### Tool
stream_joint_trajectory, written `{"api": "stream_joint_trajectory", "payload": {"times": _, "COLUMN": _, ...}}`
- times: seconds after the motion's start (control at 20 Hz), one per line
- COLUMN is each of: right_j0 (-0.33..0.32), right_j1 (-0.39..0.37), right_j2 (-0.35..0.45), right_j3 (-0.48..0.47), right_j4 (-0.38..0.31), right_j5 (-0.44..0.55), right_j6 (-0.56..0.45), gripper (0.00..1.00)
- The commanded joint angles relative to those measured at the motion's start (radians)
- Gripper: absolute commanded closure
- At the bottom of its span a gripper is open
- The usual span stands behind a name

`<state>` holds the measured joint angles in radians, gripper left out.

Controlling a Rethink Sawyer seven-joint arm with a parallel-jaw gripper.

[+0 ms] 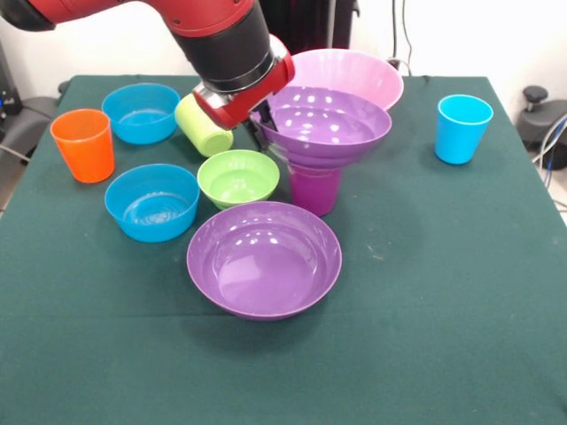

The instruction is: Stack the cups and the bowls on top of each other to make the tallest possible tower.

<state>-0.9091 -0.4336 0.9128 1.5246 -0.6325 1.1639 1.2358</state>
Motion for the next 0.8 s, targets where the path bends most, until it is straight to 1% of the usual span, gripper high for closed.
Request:
{"api": "stream_joint_trajectory", "payload": {"times": 0.05, "right_j0": 0.031, "right_j1": 0.043, "right_j2": 0.041, "right_j3": 0.085, "right_j4": -0.007, "right_j5": 0.097, "right_j6": -0.367, "gripper": 1.00}}
{"api": "stream_joint_trajectory", "payload": {"times": 0.35, "right_j0": 0.029, "right_j1": 0.058, "right_j2": 0.050, "right_j3": 0.082, "right_j4": -0.018, "right_j5": 0.109, "right_j6": -0.381, "gripper": 1.00}}
{"api": "stream_joint_trajectory", "payload": {"times": 0.55, "right_j0": 0.036, "right_j1": 0.055, "right_j2": 0.040, "right_j3": 0.073, "right_j4": -0.037, "right_j5": 0.117, "right_j6": -0.381, "gripper": 1.00}}
{"api": "stream_joint_trajectory", "payload": {"times": 0.65, "right_j0": 0.043, "right_j1": 0.048, "right_j2": 0.031, "right_j3": 0.059, "right_j4": -0.056, "right_j5": 0.120, "right_j6": -0.387, "gripper": 1.00}}
{"api": "stream_joint_trajectory", "payload": {"times": 0.7, "right_j0": 0.053, "right_j1": 0.036, "right_j2": 0.016, "right_j3": 0.034, "right_j4": -0.090, "right_j5": 0.118, "right_j6": -0.397, "gripper": 1.00}}
{"api": "stream_joint_trajectory", "payload": {"times": 0.8, "right_j0": 0.052, "right_j1": 0.028, "right_j2": 0.011, "right_j3": 0.021, "right_j4": -0.108, "right_j5": 0.105, "right_j6": -0.393, "gripper": 1.00}}
